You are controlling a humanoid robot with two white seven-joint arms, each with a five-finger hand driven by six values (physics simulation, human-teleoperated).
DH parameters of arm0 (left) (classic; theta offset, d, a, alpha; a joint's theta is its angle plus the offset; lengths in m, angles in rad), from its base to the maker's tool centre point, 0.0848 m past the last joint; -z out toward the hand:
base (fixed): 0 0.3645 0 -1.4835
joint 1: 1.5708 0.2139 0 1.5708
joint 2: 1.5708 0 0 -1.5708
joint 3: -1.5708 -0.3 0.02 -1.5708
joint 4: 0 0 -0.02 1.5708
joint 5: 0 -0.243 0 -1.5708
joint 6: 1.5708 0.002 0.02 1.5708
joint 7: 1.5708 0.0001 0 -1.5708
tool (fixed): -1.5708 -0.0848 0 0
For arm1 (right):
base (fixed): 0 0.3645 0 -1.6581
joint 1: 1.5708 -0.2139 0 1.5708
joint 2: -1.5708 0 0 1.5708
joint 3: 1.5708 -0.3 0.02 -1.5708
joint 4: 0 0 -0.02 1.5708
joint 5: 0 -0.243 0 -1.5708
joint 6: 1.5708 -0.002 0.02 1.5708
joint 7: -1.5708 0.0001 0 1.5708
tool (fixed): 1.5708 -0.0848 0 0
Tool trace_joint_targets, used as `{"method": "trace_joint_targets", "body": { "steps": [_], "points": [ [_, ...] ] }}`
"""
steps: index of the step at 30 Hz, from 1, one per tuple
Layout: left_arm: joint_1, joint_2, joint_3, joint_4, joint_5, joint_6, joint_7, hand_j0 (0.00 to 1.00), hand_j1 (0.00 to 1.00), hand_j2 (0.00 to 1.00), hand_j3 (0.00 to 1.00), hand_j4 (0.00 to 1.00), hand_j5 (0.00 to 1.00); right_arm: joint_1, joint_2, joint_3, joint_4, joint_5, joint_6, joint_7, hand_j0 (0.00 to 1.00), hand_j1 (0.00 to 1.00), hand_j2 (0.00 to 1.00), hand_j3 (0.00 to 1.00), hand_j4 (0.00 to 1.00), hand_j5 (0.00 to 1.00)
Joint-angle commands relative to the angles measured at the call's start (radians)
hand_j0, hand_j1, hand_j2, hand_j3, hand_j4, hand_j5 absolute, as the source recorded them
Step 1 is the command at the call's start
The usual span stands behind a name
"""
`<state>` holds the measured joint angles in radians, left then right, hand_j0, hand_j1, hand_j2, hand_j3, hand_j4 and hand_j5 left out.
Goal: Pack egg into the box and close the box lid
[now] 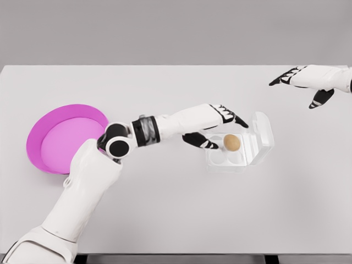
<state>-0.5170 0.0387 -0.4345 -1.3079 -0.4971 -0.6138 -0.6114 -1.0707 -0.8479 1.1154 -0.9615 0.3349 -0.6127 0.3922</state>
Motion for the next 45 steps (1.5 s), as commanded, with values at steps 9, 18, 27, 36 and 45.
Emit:
{"method": "trace_joint_targets", "body": {
  "steps": [9,18,27,36,45],
  "points": [
    [0.061,0.460,0.145,-0.323,0.422,0.003,0.001,1.00,1.00,1.00,1.00,1.00,1.00,0.023,-0.115,-0.019,-0.170,-0.002,0.002,-0.003,1.00,1.00,1.00,1.00,1.00,1.00],
    [0.287,0.564,0.447,-0.337,0.539,0.003,0.001,1.00,1.00,1.00,1.00,1.00,1.00,0.090,-0.250,-0.019,-0.276,0.016,0.002,-0.001,1.00,1.00,1.00,1.00,1.00,1.00],
    [0.407,0.564,0.519,-0.291,0.532,0.003,0.001,1.00,1.00,1.00,1.00,1.00,1.00,0.155,-0.297,-0.012,-0.356,0.044,0.002,0.000,1.00,1.00,1.00,1.00,1.00,1.00],
    [0.407,0.563,0.517,-0.291,0.529,0.003,0.001,1.00,1.00,1.00,1.00,1.00,1.00,0.201,-0.277,-0.006,-0.356,0.061,0.002,0.000,1.00,1.00,1.00,1.00,1.00,1.00],
    [0.407,0.564,0.517,-0.291,0.529,0.003,0.001,1.00,1.00,1.00,1.00,1.00,1.00,0.199,-0.269,-0.002,-0.411,0.061,0.002,0.000,1.00,1.00,1.00,1.00,1.00,1.00]
  ]
}}
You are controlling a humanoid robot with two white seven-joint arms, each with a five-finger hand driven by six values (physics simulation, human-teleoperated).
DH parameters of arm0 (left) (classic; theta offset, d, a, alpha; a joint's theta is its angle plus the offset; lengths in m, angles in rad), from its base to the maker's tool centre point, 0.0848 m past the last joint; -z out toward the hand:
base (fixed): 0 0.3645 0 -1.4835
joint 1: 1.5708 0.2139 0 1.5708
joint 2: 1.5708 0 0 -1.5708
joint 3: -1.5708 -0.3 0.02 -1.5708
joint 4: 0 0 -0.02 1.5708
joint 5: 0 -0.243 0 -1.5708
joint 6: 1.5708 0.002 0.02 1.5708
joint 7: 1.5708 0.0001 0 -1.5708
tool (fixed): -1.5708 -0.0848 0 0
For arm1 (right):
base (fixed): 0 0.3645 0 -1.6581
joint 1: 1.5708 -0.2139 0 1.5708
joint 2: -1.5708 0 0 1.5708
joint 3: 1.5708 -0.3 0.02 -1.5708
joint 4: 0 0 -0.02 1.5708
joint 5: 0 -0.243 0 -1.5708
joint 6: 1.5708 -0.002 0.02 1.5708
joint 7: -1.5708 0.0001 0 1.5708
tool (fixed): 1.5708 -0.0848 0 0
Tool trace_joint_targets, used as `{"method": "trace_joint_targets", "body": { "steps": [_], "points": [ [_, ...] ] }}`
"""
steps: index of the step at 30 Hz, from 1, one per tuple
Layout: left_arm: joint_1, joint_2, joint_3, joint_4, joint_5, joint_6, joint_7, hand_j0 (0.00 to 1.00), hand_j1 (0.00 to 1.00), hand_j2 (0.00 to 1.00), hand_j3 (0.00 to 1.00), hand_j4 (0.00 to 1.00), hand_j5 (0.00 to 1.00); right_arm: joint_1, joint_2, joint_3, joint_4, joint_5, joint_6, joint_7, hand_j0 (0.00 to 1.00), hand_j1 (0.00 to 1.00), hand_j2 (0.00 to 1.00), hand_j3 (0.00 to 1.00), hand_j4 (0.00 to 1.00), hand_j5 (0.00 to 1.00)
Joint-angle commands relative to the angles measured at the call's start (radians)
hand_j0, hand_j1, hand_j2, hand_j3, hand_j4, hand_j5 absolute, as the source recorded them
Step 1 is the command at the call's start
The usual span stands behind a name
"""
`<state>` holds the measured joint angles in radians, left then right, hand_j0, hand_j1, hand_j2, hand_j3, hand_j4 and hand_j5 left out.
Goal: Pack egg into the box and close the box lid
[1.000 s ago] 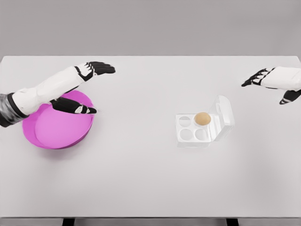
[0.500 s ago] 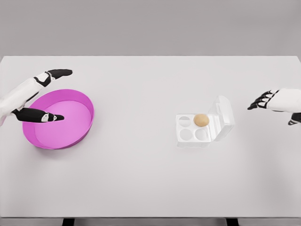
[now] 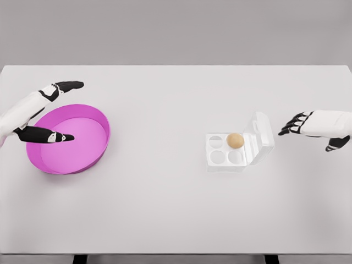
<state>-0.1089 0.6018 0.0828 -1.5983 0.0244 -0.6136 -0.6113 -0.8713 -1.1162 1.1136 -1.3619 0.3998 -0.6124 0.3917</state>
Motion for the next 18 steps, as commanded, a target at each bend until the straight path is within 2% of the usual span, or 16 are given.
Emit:
{"method": "trace_joint_targets", "body": {
  "steps": [1,18],
  "points": [
    [0.000,0.001,0.000,0.000,0.008,0.003,0.000,1.00,1.00,1.00,1.00,1.00,1.00,0.000,-0.002,0.000,-0.019,-0.004,0.001,0.001,1.00,1.00,1.00,1.00,1.00,1.00],
    [0.002,-0.001,0.000,0.000,0.008,0.003,0.000,1.00,1.00,1.00,1.00,1.00,1.00,-0.008,-0.001,0.000,-0.077,-0.003,0.001,0.001,1.00,1.00,1.00,1.00,1.00,1.00]
  ]
}}
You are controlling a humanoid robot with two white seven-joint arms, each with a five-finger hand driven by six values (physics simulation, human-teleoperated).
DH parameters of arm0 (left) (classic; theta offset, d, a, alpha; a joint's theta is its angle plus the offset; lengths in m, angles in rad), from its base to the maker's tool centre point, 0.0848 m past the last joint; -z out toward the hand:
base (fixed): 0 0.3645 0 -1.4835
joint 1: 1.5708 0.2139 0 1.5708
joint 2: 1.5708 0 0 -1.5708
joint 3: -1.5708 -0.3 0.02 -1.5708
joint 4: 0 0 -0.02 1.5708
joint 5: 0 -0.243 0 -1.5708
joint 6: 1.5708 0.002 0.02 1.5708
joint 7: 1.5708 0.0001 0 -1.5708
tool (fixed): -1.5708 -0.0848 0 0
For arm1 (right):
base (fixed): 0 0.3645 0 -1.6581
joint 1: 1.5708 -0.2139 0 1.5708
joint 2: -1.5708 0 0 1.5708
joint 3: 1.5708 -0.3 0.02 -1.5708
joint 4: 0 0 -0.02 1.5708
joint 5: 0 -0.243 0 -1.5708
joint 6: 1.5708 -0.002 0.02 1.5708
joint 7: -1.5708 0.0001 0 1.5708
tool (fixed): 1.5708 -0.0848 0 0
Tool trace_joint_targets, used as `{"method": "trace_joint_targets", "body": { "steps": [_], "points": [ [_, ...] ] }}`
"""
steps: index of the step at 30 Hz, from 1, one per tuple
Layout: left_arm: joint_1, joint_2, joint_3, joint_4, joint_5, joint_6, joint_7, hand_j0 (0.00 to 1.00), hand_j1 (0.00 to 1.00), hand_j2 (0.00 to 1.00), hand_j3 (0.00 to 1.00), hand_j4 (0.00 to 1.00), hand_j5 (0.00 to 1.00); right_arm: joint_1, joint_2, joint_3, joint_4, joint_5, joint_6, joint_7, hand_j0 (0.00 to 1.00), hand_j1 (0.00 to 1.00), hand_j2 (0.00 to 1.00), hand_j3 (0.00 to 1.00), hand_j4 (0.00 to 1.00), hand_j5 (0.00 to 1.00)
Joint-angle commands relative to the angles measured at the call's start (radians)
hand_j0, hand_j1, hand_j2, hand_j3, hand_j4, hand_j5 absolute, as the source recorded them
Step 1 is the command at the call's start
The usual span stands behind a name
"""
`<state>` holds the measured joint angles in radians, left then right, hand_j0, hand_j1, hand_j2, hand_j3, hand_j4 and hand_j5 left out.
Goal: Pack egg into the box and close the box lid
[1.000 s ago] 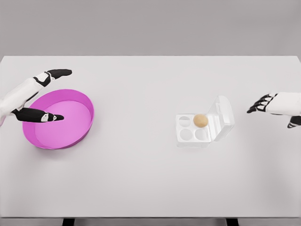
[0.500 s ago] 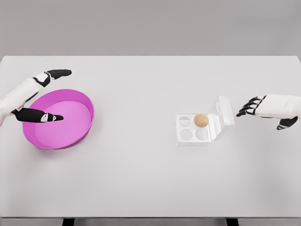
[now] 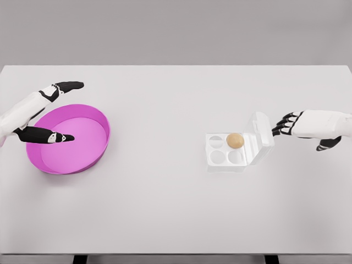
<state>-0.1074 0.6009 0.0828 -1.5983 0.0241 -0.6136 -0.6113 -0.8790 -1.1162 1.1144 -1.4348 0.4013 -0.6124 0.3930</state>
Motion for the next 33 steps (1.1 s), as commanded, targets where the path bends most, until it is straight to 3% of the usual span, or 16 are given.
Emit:
{"method": "trace_joint_targets", "body": {
  "steps": [1,33],
  "points": [
    [0.000,0.000,0.000,0.000,0.008,0.003,0.000,1.00,1.00,1.00,1.00,1.00,1.00,0.000,0.001,-0.001,-0.006,-0.004,0.002,0.000,1.00,1.00,1.00,1.00,1.00,1.00],
    [-0.002,0.002,0.002,0.000,0.007,0.003,0.000,1.00,1.00,1.00,1.00,1.00,1.00,-0.029,0.003,-0.002,-0.091,-0.004,0.002,0.000,1.00,1.00,1.00,1.00,1.00,1.00]
  ]
}}
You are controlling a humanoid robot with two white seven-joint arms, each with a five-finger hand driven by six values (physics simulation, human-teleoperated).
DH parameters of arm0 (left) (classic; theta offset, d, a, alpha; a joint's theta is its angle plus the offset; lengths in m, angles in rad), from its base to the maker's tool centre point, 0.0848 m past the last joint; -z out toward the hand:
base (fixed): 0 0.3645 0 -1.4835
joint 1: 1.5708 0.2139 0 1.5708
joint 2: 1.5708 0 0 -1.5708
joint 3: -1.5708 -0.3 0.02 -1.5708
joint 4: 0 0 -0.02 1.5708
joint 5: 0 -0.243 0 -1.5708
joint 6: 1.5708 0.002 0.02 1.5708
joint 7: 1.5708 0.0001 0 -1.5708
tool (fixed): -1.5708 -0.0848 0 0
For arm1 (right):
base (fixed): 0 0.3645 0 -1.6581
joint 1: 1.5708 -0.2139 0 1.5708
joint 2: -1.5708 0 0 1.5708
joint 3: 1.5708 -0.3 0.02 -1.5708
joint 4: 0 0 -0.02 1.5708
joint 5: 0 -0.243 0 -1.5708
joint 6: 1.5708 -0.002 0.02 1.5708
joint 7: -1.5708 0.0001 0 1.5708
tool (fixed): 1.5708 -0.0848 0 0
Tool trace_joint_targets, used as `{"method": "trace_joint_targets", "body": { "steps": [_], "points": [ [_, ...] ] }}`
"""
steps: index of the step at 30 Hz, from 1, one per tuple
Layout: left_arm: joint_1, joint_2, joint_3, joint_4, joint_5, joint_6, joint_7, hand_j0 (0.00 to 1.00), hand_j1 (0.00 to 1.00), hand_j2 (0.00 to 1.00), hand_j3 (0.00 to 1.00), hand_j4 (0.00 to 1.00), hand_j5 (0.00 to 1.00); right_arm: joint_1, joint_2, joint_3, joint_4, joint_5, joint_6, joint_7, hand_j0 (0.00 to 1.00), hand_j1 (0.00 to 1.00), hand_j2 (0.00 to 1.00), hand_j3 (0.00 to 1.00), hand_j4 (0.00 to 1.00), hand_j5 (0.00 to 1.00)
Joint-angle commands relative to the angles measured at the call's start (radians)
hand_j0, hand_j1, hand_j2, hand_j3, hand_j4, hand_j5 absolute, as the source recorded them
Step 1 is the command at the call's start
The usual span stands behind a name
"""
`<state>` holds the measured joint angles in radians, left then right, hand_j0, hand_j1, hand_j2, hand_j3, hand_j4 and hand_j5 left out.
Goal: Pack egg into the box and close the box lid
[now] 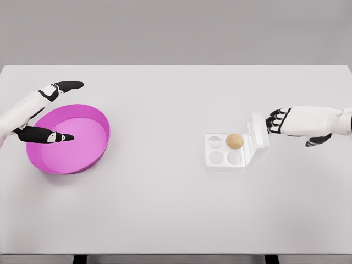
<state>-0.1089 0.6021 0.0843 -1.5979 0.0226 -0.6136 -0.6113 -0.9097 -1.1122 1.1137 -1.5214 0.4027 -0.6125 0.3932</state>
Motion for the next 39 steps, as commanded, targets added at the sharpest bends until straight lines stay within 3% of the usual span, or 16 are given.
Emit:
{"method": "trace_joint_targets", "body": {
  "steps": [1,26,29,32,39],
  "points": [
    [0.000,0.001,0.000,0.001,0.008,0.003,0.000,1.00,1.00,1.00,1.00,1.00,1.00,0.000,-0.002,-0.002,-0.006,-0.005,0.002,0.000,1.00,1.00,1.00,1.00,1.00,1.00],
    [0.000,0.001,-0.001,-0.001,0.008,0.003,0.000,1.00,1.00,1.00,1.00,1.00,1.00,-0.040,0.017,-0.002,-0.069,-0.004,0.002,0.033,1.00,1.00,1.00,1.00,1.00,1.00],
    [0.000,0.001,-0.001,-0.001,0.008,0.003,0.000,1.00,1.00,1.00,1.00,1.00,1.00,-0.075,0.014,-0.011,-0.013,-0.018,0.002,0.030,1.00,1.00,1.00,1.00,1.00,1.00],
    [0.000,0.001,-0.001,-0.001,0.008,0.003,0.000,1.00,1.00,1.00,1.00,1.00,1.00,-0.094,0.052,-0.009,0.171,-0.094,0.002,0.029,1.00,1.00,1.00,1.00,1.00,1.00],
    [0.000,-0.001,-0.001,-0.001,0.008,0.003,0.000,1.00,1.00,1.00,1.00,1.00,1.00,-0.095,0.137,-0.005,0.311,-0.097,0.002,0.029,1.00,1.00,1.00,1.00,1.00,1.00]
  ]
}}
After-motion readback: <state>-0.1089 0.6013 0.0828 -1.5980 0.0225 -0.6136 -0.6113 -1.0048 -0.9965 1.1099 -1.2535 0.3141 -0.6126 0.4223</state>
